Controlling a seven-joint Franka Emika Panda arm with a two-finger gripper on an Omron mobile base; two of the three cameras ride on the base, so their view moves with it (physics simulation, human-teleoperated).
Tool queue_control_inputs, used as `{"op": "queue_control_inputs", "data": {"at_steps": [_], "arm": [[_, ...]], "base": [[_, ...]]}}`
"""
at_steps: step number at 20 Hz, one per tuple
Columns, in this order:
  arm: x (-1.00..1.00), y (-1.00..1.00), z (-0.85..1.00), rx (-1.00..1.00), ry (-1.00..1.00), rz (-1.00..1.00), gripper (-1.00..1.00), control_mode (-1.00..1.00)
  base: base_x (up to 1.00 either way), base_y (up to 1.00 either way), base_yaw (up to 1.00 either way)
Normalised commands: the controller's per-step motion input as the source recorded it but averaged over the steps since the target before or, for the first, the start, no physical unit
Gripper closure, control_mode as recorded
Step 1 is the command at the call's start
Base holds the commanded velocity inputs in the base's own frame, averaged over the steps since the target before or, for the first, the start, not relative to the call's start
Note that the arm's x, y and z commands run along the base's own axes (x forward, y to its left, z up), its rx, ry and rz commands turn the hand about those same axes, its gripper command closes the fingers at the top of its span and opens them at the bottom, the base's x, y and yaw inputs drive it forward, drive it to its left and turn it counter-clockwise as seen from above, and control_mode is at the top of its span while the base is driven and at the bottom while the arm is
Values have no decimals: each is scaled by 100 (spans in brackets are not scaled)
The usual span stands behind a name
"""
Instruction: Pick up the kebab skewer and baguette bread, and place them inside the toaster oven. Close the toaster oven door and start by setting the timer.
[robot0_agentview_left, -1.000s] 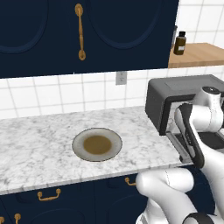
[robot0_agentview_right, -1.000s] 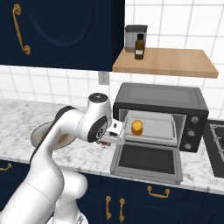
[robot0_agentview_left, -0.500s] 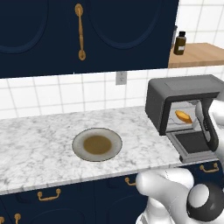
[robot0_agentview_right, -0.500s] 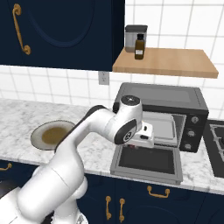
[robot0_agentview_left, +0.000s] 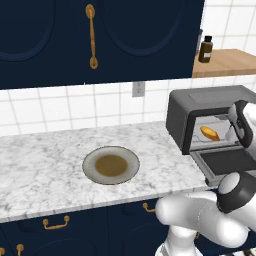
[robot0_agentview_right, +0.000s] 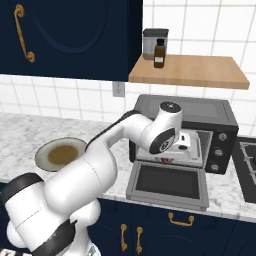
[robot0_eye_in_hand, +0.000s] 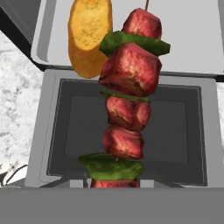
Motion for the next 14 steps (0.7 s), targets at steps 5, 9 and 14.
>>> {"op": "queue_control_inputs", "data": {"at_steps": [5, 9, 14], "arm": [[22, -3, -10, 0, 1, 1, 100, -100], [42, 0, -15, 0, 0, 0, 100, -100], [32, 0, -24, 0, 0, 0, 100, -100]], "base": [[0, 0, 0], [0, 0, 0], [0, 0, 0]]}}
